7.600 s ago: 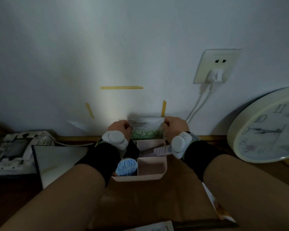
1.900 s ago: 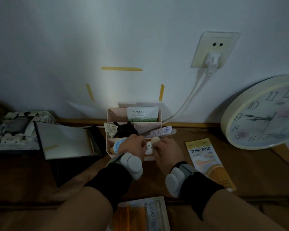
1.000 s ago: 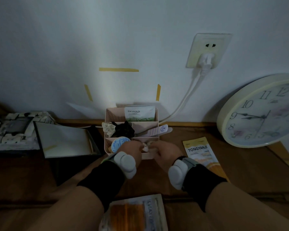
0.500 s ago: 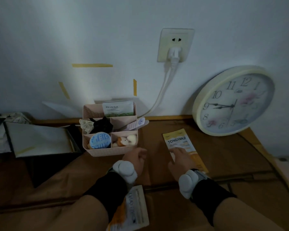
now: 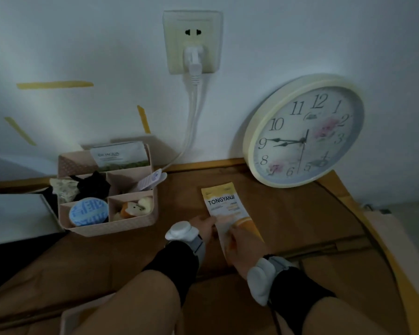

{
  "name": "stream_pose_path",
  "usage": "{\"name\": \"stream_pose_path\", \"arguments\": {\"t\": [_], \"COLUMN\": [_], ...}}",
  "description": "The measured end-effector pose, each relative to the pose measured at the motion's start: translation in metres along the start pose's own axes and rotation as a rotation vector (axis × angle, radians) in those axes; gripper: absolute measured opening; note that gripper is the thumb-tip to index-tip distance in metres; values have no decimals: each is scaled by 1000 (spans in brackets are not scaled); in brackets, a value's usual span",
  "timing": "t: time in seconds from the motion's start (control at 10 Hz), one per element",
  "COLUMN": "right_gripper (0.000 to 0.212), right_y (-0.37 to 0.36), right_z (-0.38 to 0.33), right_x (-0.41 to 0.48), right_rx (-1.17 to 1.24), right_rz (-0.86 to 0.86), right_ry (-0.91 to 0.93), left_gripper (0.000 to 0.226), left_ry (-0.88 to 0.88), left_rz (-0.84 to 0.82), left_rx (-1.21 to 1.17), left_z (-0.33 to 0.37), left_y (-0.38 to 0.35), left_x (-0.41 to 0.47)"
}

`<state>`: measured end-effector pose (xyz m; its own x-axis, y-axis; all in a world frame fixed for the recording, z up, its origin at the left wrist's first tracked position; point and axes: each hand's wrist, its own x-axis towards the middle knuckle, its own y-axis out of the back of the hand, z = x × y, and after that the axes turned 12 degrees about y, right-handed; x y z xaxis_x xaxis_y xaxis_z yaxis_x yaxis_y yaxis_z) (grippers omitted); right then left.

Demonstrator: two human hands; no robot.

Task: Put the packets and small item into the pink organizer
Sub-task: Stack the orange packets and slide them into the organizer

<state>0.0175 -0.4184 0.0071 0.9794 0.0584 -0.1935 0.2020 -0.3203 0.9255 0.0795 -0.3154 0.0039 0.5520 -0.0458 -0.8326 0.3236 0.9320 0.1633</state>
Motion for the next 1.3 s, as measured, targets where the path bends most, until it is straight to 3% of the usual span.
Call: {"name": "stream_pose_path", "arguments": {"t": [0.1,0.2,0.3,0.4,0.5,0.6,0.8,0.9,1.0,1.1,1.2,1.3], "right_gripper": [33,40,52,59,40,29,21,29,35,33,37,36], "right_y": [7,15,22,28,31,25,-18,-23,-30,-40,-35,-33], "right_z": [0,12,15,7,-17,-33,-52,-64,-75,-75,-84,-89], "right_x": [-2,-4,0,7,10,10,-3,-9,-15,-15,-21,-23], "right_rx": [24,333,437,649,793,704,696,704,712,874,749,680], "right_rz": [-56,-120,166,281,228,85,-69,-76,-48,-31,-36,-10], "right_ry": [26,-113,-149,-180,-219,-211,-173,-139,-174,-339,-412,-430], "left_gripper": [29,28,30,28,27,25,24,24,32,47,67,68], "left_ry": [-47,-77,-108,-135,-148,-133,-59,-69,-157,-151,-85,-1], "left_rz": [2,31,53,38,45,84,41,98,254,231,255,242], "left_rx": [70,144,175,169,102,142,121,158,716,1013,1264,1279], "left_z": [3,-1,-1,-5,-10,-24,-66,-84,-96,-107,-120,-119], "left_y": [-8,-5,16,30,50,64,105,122,146,155,158,161], "left_x": [-2,1,-12,-16,-38,-45,-53,-52,-46,-47,-43,-40]}}
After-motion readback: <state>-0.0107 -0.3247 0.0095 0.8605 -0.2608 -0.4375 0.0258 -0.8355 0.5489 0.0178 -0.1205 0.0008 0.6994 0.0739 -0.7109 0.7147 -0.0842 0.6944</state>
